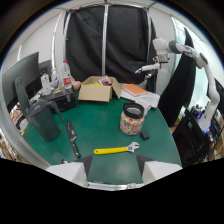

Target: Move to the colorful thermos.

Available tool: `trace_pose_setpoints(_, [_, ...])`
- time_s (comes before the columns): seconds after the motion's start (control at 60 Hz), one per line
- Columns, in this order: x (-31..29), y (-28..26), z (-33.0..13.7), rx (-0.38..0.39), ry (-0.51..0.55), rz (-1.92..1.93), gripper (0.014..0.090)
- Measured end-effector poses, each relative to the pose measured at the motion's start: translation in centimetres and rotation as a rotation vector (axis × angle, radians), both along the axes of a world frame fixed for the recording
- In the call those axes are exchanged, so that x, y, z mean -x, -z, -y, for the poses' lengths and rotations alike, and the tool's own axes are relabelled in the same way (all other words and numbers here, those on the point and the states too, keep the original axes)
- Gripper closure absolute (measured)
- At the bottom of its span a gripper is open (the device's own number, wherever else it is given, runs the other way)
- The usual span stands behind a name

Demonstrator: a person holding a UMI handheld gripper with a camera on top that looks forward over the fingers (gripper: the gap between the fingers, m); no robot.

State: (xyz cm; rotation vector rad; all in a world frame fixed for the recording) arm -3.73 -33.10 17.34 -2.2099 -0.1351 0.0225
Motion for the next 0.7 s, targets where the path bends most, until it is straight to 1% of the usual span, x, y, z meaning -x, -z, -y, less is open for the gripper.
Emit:
trace_pose_setpoints(0.133, [-2.9,1.1,0.6,0.019,0.019,0.037,0.0205])
trace_pose_setpoints(0.267, [-6.0,2.1,-0.5,0.025,0.040,0.060,0.0201])
trace_pose_setpoints(0.367, [-7.8,2.9,-2.5,0.030,0.048,0.072,0.0201])
trace_pose_setpoints(0.467, [-8.9,3.5,-5.5,0.019,0.053,0.081,0.0200])
trace_pose_setpoints(0.65, [-9.4,5.4,-11.3,0.009,0.041,0.082,0.0203])
trace_pose_setpoints(0.667, [-9.4,5.7,-11.8,0.010,0.039,0.081,0.0246])
trace_pose_setpoints(0.683, [-9.3,5.9,-12.2,0.012,0.037,0.079,0.0203])
trace_pose_setpoints(0.7, [-9.3,6.1,-12.6,0.015,0.035,0.077,0.0202])
